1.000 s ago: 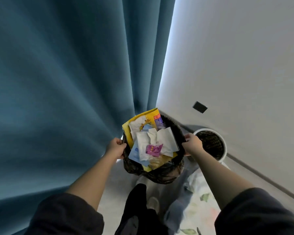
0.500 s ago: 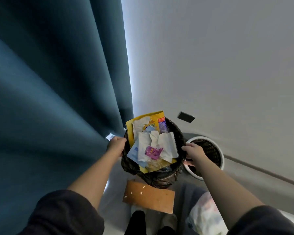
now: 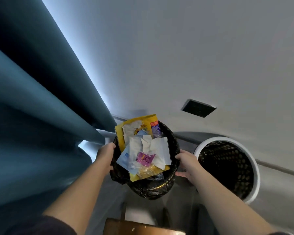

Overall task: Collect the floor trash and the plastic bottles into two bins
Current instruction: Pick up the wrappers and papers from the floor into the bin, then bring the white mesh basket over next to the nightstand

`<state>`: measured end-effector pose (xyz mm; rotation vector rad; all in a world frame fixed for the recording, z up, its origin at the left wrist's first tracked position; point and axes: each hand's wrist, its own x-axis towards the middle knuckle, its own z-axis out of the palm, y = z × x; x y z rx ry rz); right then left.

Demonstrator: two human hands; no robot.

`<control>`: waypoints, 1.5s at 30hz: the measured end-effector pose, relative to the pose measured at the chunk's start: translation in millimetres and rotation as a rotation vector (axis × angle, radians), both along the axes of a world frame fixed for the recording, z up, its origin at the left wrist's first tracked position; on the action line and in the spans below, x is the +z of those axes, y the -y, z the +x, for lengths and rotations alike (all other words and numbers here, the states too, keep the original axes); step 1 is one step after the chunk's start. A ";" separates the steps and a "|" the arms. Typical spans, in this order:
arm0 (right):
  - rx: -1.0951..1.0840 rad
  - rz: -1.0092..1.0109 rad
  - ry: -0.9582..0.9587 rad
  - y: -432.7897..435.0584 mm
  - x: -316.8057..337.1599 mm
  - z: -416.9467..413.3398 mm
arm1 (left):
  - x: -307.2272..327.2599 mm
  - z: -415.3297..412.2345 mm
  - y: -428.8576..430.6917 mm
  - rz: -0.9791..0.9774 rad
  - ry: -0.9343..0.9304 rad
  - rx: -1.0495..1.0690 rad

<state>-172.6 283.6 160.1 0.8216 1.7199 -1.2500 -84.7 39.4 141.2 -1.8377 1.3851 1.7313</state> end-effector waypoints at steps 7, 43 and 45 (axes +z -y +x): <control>-0.038 -0.004 -0.023 1.8 -60.5 -12.9 | -62.2 -17.0 -0.5 -0.024 -0.038 -0.018; 0.327 0.575 -0.167 -246.3 -19.4 -33.3 | -4.9 -63.6 -259.6 -0.089 -0.131 -1.014; 0.254 0.556 -0.122 -264.3 -35.0 -39.3 | -17.0 -68.5 -273.9 -0.043 -0.102 -0.972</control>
